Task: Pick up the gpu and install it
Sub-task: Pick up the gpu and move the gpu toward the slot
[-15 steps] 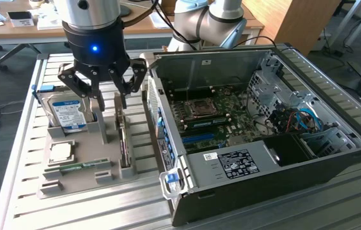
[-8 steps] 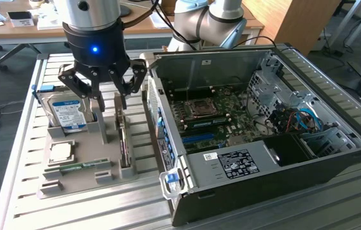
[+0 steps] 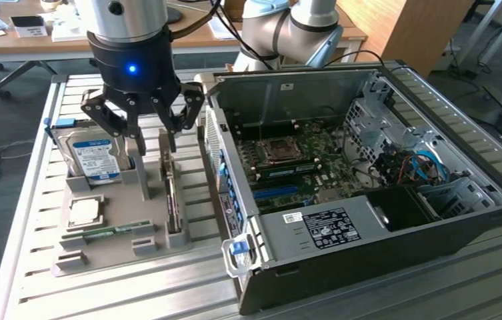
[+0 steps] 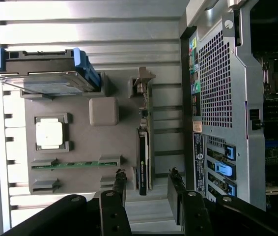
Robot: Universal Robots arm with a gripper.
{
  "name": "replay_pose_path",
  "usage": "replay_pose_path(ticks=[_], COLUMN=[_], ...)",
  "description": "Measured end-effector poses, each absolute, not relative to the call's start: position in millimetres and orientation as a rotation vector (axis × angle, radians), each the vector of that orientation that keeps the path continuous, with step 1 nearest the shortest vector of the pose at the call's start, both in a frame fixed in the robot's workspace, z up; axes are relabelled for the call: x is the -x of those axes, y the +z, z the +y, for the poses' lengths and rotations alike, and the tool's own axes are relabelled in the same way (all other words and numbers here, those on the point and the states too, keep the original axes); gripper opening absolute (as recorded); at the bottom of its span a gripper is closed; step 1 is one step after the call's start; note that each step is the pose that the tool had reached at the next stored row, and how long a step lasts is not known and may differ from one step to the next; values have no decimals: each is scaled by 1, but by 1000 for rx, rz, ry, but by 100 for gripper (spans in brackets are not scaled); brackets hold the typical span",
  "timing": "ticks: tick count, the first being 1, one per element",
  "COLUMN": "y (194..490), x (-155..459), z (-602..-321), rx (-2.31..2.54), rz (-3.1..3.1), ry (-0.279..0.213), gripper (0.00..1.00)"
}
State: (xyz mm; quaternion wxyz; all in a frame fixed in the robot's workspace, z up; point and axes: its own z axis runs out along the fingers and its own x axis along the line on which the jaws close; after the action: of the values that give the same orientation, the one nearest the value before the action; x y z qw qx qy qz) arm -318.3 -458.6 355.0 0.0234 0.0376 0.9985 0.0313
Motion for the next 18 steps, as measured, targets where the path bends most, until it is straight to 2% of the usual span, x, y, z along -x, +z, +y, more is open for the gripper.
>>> replay_pose_path(ticks=[18], y=[345], x=[318], z=[-459], rx=[-116], rz=[3091], ry=[99], gripper=[47])
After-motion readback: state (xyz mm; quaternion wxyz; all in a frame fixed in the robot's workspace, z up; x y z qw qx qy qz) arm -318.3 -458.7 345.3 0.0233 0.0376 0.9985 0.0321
